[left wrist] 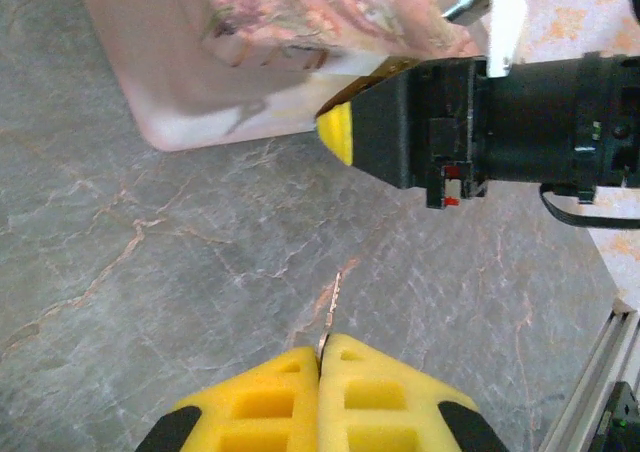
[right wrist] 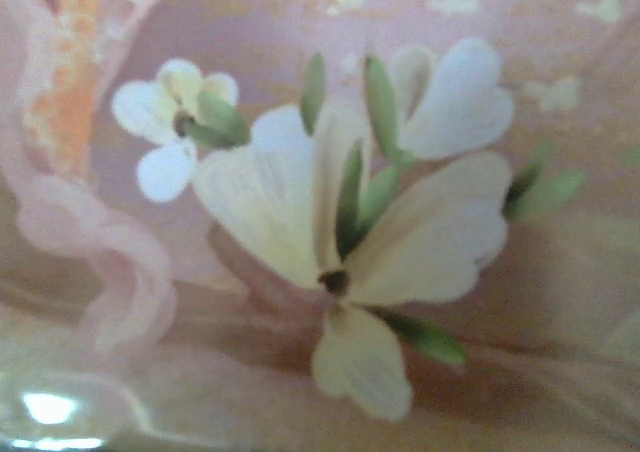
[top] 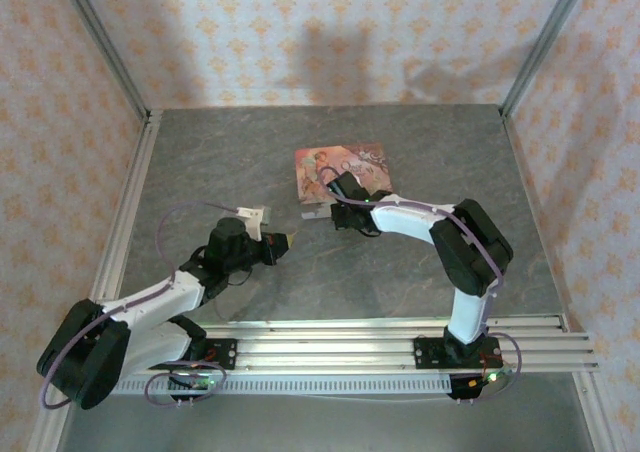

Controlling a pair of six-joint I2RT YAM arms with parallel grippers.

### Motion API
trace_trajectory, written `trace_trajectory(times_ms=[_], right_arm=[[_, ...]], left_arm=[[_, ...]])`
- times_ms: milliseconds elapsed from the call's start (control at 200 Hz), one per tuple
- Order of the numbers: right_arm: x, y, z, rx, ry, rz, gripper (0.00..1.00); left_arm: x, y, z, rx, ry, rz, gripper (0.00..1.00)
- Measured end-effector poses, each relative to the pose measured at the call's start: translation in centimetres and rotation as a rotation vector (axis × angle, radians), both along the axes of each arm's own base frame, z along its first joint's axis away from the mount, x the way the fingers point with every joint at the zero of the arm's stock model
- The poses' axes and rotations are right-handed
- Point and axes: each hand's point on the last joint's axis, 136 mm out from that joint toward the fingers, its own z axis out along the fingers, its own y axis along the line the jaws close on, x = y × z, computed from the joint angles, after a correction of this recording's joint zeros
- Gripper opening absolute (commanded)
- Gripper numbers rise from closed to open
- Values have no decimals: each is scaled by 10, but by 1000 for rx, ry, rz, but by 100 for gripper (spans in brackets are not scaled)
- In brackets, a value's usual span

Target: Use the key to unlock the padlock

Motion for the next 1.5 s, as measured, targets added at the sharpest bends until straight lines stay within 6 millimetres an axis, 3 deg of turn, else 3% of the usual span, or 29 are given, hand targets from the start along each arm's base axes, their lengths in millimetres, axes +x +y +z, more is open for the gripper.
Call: trace_trajectory(times_ms=[210, 420, 530, 851, 1501], right_arm=[[-14, 18, 20, 120, 47, 69, 0], [-29, 26, 35, 256, 114, 102, 0], [-35, 27, 41, 326, 157, 92, 0], [-35, 21, 67, 528, 251, -10, 0], [-42, 49, 118, 766, 398, -50, 0]], left_arm=[[-9, -3, 22, 14, -99, -36, 0], [-11, -16, -4, 22, -19, -96, 0], [-10, -22, -8, -8, -16, -107, 0], [3, -30, 18, -104, -122, -97, 0], [-2, -31, 46, -133, -252, -113, 0]])
